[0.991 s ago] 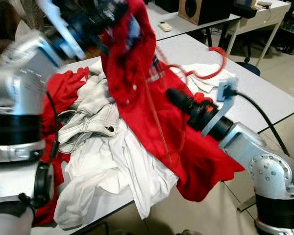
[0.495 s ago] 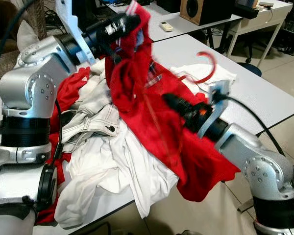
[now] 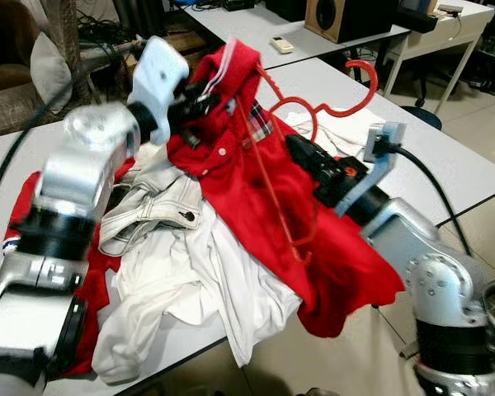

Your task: Hang hanger

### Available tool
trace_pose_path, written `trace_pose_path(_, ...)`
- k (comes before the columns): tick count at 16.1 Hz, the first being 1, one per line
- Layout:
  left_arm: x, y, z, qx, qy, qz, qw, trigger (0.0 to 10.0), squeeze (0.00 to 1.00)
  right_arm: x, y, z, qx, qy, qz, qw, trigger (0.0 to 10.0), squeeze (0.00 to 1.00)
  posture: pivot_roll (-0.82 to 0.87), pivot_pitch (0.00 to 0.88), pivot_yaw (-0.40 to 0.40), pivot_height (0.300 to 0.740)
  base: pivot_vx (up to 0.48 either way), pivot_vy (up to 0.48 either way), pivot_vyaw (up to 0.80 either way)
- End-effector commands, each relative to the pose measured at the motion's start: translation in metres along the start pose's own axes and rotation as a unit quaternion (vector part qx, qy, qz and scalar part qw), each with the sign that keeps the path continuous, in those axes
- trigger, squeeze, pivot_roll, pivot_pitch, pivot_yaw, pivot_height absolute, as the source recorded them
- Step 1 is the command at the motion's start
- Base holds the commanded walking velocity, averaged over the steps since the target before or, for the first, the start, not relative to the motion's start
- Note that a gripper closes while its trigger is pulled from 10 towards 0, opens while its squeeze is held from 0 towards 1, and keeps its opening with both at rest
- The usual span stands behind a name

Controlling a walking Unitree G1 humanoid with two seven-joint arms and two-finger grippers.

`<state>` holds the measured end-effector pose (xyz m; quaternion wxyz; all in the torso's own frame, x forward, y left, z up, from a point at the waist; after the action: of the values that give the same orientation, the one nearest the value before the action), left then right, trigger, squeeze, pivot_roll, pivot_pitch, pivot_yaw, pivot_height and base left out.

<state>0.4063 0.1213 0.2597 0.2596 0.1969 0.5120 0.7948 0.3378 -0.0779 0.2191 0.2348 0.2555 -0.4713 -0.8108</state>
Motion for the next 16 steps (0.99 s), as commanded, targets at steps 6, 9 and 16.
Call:
trace_pose_path(6,0.015,-0.042,-0.047,-0.038,-0.024,0.015,0.999,10.0,1.00,-0.004,0.014,-0.005,-0.018,-0.011,-0.023,1.000,10.0,0.00,-0.18,0.000,0.014,0.740,0.000,0.000,0.00)
trace_pose_path(9,0.009,-0.043,-0.023,-0.132,0.069,0.023,0.989,10.0,0.39,-0.006,0.015,-0.001,-0.021,0.000,-0.022,1.000,10.0,0.00,-0.18,0.000,0.010,0.740,0.000,0.000,0.00)
trace_pose_path(16,-0.002,-0.039,-0.012,-0.241,0.093,0.004,0.966,10.0,0.00,-0.004,0.016,0.002,-0.018,0.006,-0.021,1.000,10.0,0.00,-0.20,0.000,0.027,0.740,0.000,0.000,0.00)
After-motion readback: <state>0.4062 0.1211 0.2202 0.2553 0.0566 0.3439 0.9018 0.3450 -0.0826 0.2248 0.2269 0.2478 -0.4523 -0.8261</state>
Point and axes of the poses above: a point about 5 cm out from each wrist's last joint towards the gripper, its own x axis pointing back from the gripper into the wrist, its own y axis along the axis of the wrist's last joint, z = x × y, the point moved 6 cm from there along -x, pointing out of the wrist towards the gripper, and after that the axes turned 2 degrees about x, right-handed, at the moved point
